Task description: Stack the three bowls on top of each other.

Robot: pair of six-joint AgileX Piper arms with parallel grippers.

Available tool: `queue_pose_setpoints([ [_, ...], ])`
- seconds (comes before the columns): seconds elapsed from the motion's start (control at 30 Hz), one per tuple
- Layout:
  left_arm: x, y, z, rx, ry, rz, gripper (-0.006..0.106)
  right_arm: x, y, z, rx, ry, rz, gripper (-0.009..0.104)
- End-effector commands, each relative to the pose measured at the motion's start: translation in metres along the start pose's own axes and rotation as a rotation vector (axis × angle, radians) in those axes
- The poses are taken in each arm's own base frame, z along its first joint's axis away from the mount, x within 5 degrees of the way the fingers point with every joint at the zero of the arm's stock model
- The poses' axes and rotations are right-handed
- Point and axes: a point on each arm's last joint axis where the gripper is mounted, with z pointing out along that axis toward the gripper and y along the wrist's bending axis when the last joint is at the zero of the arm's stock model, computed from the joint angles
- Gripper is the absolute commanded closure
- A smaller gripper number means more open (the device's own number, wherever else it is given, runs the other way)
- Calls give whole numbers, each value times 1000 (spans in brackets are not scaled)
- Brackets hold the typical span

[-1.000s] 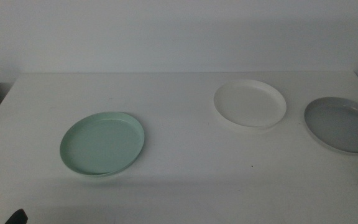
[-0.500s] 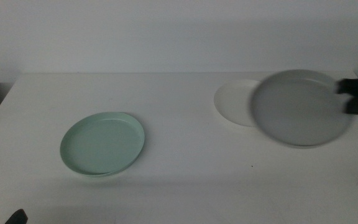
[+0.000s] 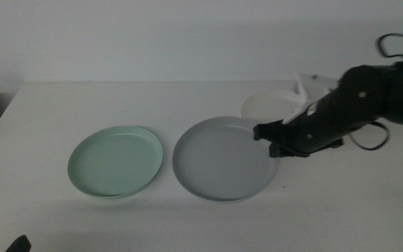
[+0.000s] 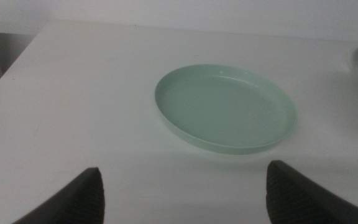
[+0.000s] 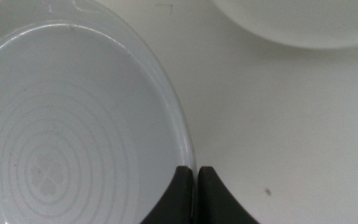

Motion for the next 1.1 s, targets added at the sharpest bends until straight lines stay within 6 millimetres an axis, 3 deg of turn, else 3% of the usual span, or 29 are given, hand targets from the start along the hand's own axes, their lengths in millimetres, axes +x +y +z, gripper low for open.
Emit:
queue_pose_setpoints([
  [0.0,-6,0,-1,7,-86,-21,19,-19,11,-7,-39,-95,-6,95],
  [0.33,-6,0,-1,7,-86,-21,19,-13,0,44,19,1,-15,95],
  [0.63,-6,0,-1,7,-86,-21,19,-11,-2,47,35,8,-36,91],
  [0.73,-6,0,-1,7,-86,-21,19,-12,-2,47,32,5,-30,81],
  [0.87,-6,0,-1,7,-86,-21,19,-14,0,40,26,-12,-33,58],
  [0.93,-6,0,-1,7,-86,-21,19,-17,3,28,14,-34,-35,46],
  [1.07,-6,0,-1,7,-86,-21,19,-35,5,-13,-5,-122,-44,31],
])
